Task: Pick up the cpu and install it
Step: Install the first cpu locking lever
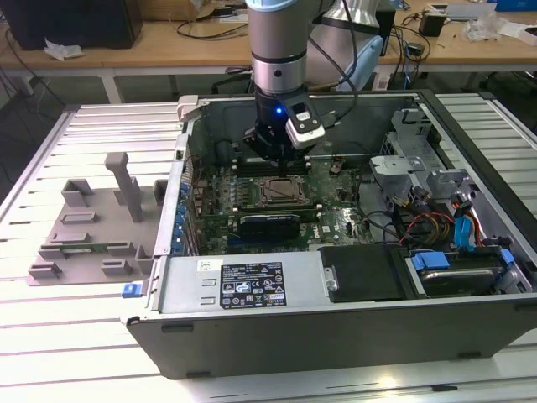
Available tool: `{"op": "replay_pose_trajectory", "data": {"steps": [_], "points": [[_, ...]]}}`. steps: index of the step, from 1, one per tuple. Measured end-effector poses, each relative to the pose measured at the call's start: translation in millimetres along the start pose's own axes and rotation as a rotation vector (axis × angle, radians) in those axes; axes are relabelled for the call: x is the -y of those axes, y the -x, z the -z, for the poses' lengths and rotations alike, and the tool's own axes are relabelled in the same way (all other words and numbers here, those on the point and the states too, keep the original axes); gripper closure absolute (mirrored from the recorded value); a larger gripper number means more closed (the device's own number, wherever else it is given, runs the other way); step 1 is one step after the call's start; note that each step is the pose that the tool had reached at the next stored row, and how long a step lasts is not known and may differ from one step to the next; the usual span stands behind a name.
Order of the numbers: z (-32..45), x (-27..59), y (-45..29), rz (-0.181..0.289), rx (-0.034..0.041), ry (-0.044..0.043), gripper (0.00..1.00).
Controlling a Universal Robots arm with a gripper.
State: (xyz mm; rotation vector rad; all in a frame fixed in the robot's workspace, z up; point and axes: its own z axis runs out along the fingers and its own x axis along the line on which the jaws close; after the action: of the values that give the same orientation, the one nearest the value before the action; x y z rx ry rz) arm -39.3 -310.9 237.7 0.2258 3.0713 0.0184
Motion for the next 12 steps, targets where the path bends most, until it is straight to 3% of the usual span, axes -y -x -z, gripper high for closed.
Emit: {"op": "replay_pose_trajectory", "data": {"steps": [2, 5, 12], "points": [[1.2, -0.1, 0.1, 0.001, 0.0003, -0.0035, 0.89], [1.4, 1.6, 0.3, 0.002, 0.0011, -0.0155, 0.89], [1.5, 9.7, 1.5, 0.007, 0.0012, -0.0151, 0.89]]}}
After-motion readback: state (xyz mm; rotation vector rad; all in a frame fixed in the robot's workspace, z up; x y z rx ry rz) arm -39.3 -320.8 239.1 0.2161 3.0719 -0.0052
